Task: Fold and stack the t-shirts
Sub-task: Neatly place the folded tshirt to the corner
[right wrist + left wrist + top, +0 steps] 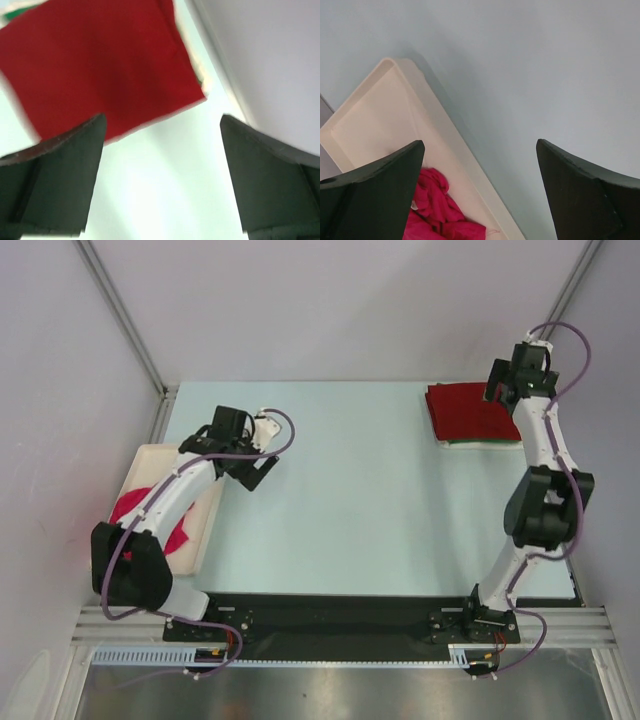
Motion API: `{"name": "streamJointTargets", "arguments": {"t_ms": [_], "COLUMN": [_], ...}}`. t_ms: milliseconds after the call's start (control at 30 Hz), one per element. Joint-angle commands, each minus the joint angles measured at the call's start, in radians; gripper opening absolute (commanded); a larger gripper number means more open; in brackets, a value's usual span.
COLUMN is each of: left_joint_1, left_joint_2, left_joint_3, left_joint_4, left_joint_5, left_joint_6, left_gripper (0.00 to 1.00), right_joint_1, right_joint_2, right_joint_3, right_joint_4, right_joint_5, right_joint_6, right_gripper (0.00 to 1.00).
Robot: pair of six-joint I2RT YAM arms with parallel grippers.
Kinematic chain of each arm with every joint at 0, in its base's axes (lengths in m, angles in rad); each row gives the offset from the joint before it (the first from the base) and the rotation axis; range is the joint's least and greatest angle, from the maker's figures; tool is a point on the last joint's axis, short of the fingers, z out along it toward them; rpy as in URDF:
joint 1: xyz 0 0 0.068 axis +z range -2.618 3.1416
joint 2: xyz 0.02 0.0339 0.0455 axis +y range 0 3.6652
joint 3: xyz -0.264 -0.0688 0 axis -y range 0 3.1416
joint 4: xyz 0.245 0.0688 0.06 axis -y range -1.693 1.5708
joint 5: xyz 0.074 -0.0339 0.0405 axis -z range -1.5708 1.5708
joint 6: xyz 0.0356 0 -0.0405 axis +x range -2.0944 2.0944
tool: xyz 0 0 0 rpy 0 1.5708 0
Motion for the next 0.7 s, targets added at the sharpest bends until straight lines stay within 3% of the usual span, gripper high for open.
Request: {"name": "streamJointTargets", "arguments": {"t_ms": [0,233,467,667], "left_joint_1": [0.045,0.088,0.100,0.101], "left_joint_2": [-0.141,-0.362,-0.464,-0.490], "left_joint_3": [-0.079,-0.367,-0.559,-0.638], "left_joint_4": [0.061,0.221,0.377,0.471], "left_joint_5": [0.074,0.122,0.103,0.088], "left_joint_6": [0.002,-0.010,-0.074,-0.108], "left_gripper": [1.00,1.00,1.00,1.00], "right_joint_1": [0.037,0.104,0.215,0.218], "right_joint_2": [-0.249,-0.643,-0.913,-1.073], "right_joint_3": [-0.327,-0.881,-1.179,-1.318], "right_joint_4": [0.222,0.431,0.439,0.476], "right_joint_5": [-0.115,-0.220,-0.146,-0.171], "right_joint_6": [0.170,0.319,0.380,0.411], "right_gripper": [1.00,1.00,1.00,1.00]}}
